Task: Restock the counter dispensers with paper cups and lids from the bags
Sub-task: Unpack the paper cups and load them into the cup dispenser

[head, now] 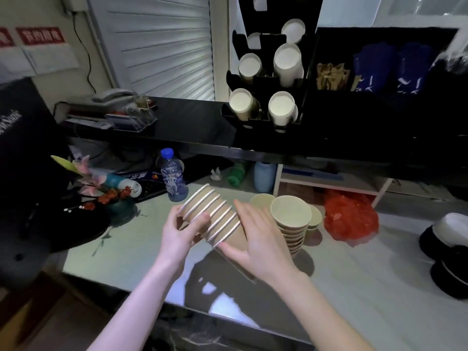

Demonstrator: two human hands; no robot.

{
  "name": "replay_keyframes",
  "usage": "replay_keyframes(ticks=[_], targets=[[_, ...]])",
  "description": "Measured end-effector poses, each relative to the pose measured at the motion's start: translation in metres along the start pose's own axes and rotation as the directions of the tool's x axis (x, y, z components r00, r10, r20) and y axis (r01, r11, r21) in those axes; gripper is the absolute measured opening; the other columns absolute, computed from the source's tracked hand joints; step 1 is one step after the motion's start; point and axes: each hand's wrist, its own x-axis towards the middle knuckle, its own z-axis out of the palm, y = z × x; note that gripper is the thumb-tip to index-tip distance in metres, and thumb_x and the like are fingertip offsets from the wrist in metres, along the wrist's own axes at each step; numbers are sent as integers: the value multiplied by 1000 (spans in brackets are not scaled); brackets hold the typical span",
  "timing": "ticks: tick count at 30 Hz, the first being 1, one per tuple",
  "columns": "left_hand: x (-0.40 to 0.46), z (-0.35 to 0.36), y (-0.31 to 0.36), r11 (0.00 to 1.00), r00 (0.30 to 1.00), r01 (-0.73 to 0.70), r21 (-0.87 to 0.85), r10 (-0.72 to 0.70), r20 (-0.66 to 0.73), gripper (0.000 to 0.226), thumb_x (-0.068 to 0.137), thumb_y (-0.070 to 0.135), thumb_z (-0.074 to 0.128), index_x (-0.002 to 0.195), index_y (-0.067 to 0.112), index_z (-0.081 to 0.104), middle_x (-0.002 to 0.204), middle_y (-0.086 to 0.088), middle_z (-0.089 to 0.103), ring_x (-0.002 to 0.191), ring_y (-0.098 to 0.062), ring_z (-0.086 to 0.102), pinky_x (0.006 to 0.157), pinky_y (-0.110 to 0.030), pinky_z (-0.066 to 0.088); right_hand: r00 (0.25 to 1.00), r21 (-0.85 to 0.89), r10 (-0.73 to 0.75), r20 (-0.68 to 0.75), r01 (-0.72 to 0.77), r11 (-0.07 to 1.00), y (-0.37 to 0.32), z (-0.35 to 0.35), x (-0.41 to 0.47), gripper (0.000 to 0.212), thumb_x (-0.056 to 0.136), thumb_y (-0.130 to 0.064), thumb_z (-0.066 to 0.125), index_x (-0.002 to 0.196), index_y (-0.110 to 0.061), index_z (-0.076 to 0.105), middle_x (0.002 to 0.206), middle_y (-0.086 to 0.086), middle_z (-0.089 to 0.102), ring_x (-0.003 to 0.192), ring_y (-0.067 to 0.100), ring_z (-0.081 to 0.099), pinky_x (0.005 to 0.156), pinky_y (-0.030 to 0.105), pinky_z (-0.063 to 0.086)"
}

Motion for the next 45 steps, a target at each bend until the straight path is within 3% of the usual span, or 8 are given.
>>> replay_keyframes(ticks=[8,11,15,20,29,36,41,45], targets=[[-13,3,3,1000,999,-23,2,23,30,43,68,25,80,102,9,62,89,-11,65,82,-26,68,75,-40,60,992,173,118,54,-126,977,-6,9,5,100,71,-77,56,150,-33,15,144,-12,38,130,11,38,101,31,40],[-18,0,3,998,998,-45,38,43,46,43,63,32,84,100,17,65,88,-6,70,85,-23,67,76,-38,58,986,208,165,18,-165,964,-14,14,6,91,70,-72,60,145,-34,26,136,-13,46,123,12,47,95,32,45],[-8,-21,19,995,986,-52,-88,37,-162,25,79,25,77,98,31,62,104,-1,66,99,-20,65,86,-41,55,975,302,222,32,-221,927,-9,21,0,88,66,-69,68,139,-33,37,132,-12,50,118,12,50,95,32,44],[12,-63,15,906,885,-144,398,298,-358,40,73,31,84,102,33,57,115,-2,56,107,-21,55,93,-39,48,952,542,304,34,-273,795,5,23,-10,83,64,-66,72,135,-41,37,131,-17,49,118,5,47,97,27,42],[-1,-17,-92,748,992,-122,652,121,47,51,67,27,86,112,27,63,118,11,45,116,-16,51,93,-32,48,925,728,372,81,-310,612,22,11,-7,77,77,-43,75,142,-32,35,135,-17,51,121,-4,47,101,19,39],[5,-8,-69,709,976,-188,679,56,211,82,73,45,81,142,42,37,159,12,13,146,-11,17,116,-38,26,942,759,323,86,-273,592,17,-5,-3,61,80,-39,73,130,-45,39,122,-33,51,110,-19,47,86,3,39],[2,-3,-7,844,952,-305,442,271,139,55,82,54,62,134,40,48,140,11,49,130,-4,45,108,-36,40,946,793,320,39,-224,567,13,-13,17,68,76,-50,68,136,-39,39,124,-28,53,112,-16,48,85,4,40],[9,9,45,898,887,-323,298,177,427,82,74,45,75,143,50,30,134,10,55,121,-7,56,95,-30,50,956,800,293,15,-187,570,6,-23,44,75,70,-57,65,138,-34,40,126,-20,56,112,-12,51,86,6,42]])
